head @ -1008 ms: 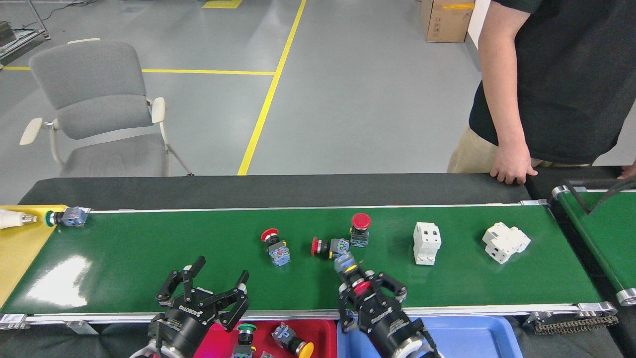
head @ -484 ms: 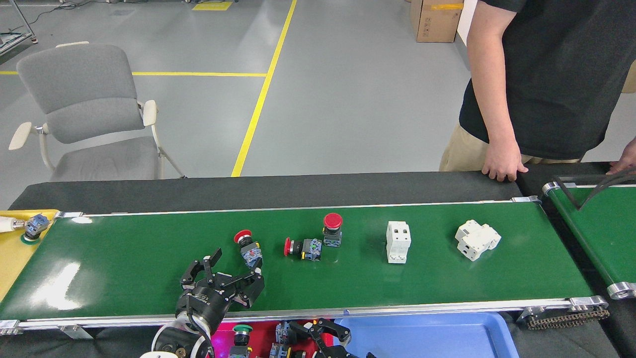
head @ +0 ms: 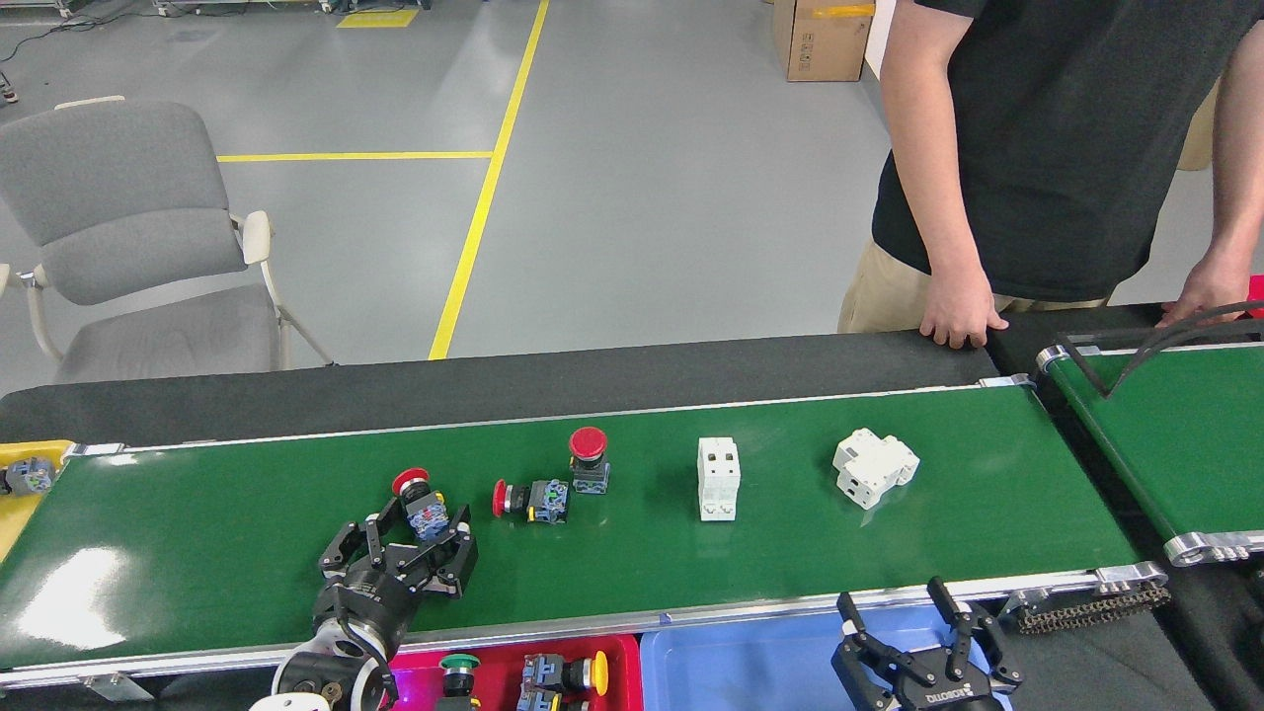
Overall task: Pick switch part from conveyor to tray
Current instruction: 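Grasp a white relay block on the belt with the right gripper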
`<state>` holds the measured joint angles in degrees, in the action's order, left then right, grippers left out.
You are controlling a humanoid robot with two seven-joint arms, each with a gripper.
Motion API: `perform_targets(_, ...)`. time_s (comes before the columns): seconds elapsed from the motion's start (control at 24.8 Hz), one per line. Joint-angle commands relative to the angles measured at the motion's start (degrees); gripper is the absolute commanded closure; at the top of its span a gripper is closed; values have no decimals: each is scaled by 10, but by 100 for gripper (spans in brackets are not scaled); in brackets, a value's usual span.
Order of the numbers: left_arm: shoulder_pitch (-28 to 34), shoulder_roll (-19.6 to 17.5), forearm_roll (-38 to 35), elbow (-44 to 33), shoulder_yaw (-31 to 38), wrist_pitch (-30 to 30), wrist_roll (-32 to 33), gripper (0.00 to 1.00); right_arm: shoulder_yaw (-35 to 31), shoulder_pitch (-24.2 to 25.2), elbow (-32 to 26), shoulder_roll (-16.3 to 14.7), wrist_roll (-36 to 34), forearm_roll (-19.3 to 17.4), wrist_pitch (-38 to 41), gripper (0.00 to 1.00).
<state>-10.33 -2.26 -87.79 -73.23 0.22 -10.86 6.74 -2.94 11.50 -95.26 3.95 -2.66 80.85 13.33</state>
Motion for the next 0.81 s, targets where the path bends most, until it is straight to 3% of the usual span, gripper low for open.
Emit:
perform_targets(0.0,-5,-2,1,-12,-3,-8,-7,97,41,-26,-6,-2,13,4,-14,0)
perform_targets(0.2,24,-8,-1,-89,-11,-96,-6,98,123,-103,33,-2,75,6,-16,0)
perform_targets(0.36,75,-62,10,-163,-3,-235,-7,91,167,-157,84,5,99,10,-23,0)
perform_targets(0.48,131,-78,58,-206,0,-341,-6,72,187,-191,116,8,100,11,-65,0)
perform_targets(0.52,151,-78,65,-220,0,-341,-6,55,196,-205,133,7,100,11,-87,0)
perform_targets(0.61,173,-76,67,-231,-1,-341,-6,4,209,-243,176,9,99,10,-126,0)
perform_targets(0.69,175,-74,75,-234,0,-341,-7,1,226,-278,219,18,99,9,-144,0)
perform_targets(0.77,174,-70,82,-235,2,-341,-7,0,244,-303,256,27,97,10,-161,7)
